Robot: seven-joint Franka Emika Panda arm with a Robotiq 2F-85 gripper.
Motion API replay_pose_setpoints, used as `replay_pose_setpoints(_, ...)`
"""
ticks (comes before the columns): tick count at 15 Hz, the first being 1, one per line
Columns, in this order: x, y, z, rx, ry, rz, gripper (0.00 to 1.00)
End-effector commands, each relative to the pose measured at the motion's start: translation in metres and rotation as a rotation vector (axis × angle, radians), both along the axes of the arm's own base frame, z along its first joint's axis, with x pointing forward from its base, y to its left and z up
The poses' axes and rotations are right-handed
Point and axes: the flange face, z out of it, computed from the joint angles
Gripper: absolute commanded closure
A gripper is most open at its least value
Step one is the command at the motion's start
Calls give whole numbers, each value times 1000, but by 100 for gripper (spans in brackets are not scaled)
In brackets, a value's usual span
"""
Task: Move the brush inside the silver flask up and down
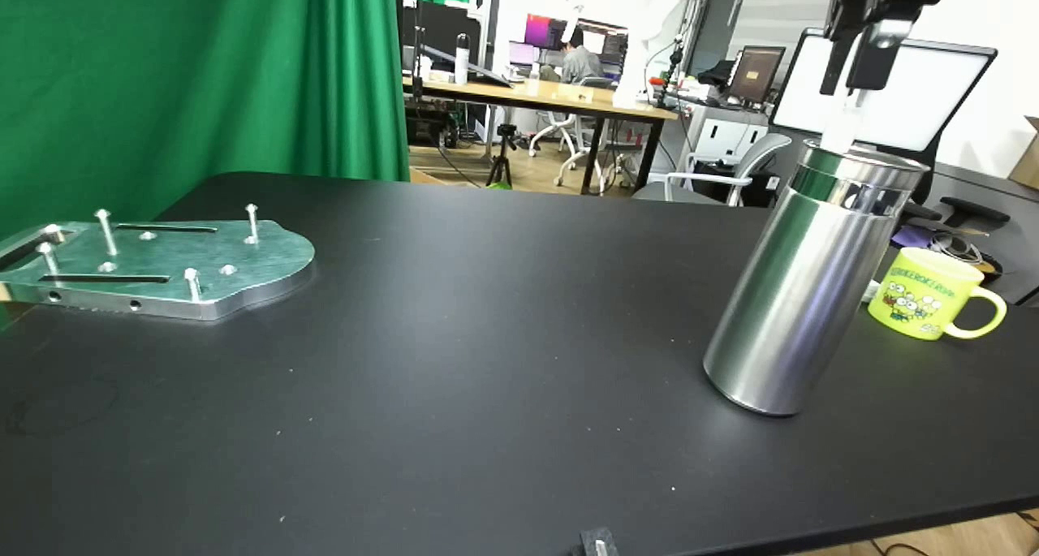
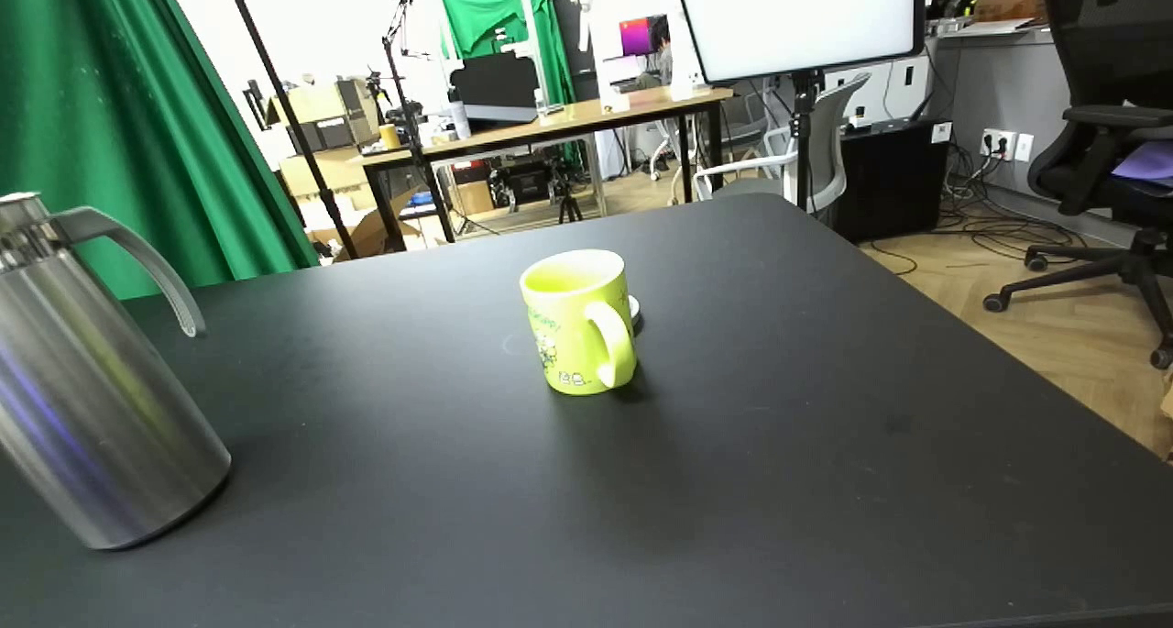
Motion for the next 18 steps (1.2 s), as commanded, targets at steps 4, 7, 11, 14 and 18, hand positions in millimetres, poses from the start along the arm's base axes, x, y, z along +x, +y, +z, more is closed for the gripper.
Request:
replay_pose_setpoints(4, -1, 3, 19, 15, 5, 3, 95)
replay_pose_setpoints(7, -6, 5, 50, 17, -25, 20, 97)
replay_pose_setpoints(11, -19, 15, 110, 29, -87, 63, 96)
replay_pose_setpoints(14, -27, 18, 140, 35, -132, 87, 96)
replay_pose_setpoints(18, -23, 6, 123, 39, -153, 68, 96)
